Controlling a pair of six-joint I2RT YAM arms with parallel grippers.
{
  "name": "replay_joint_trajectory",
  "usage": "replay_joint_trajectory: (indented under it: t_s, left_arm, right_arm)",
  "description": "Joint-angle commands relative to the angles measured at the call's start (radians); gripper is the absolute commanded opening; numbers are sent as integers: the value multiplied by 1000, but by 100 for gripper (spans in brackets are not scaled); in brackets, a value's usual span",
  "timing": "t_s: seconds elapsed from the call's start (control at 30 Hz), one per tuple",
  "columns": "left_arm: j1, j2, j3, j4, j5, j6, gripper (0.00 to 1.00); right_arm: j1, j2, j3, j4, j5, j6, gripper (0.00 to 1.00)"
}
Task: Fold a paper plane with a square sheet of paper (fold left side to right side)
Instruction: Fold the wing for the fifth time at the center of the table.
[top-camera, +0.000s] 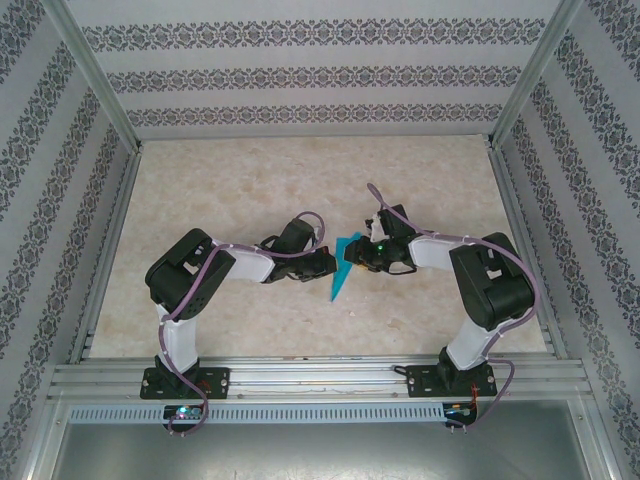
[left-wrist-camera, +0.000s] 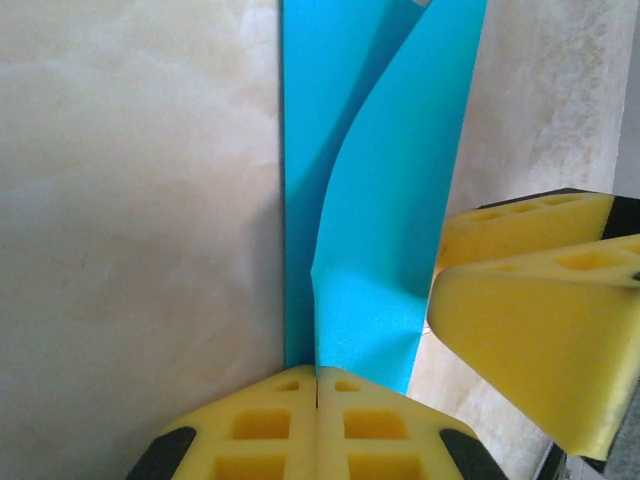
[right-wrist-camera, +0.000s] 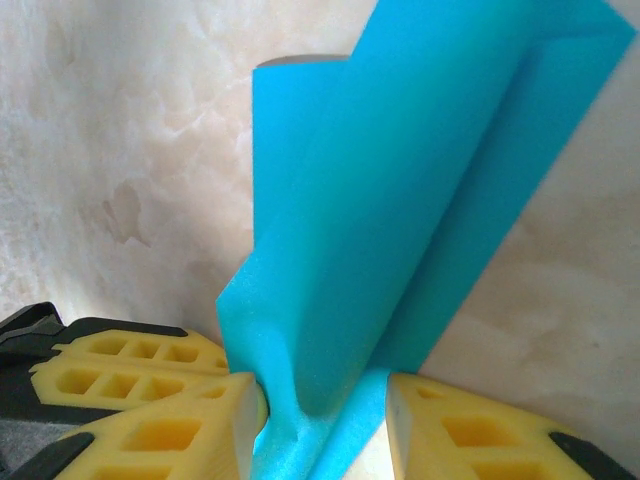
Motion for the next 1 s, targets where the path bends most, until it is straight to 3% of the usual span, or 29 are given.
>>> replay_joint_trajectory:
  t_s: [0.0, 0.23, 0.67, 0.83, 0.97]
  left_arm:
    - [17, 41, -4, -124, -78, 3, 0]
    - [15, 58, 13, -126, -55, 10, 0]
    - [14, 51, 15, -156, -73, 6, 0]
    - [14, 46, 8, -158, -74, 0, 0]
    - [14, 42, 0, -155, -76, -4, 0]
  right_arm:
    - [-14, -31, -15, -18, 16, 5, 41]
    - [-23, -27, -19, 0, -1, 7, 40]
    - [-125, -191, -64, -21, -62, 2, 41]
    - [-140, -212, -65, -19, -94, 17, 38]
    - [-139, -205, -55, -17, -122, 35, 30]
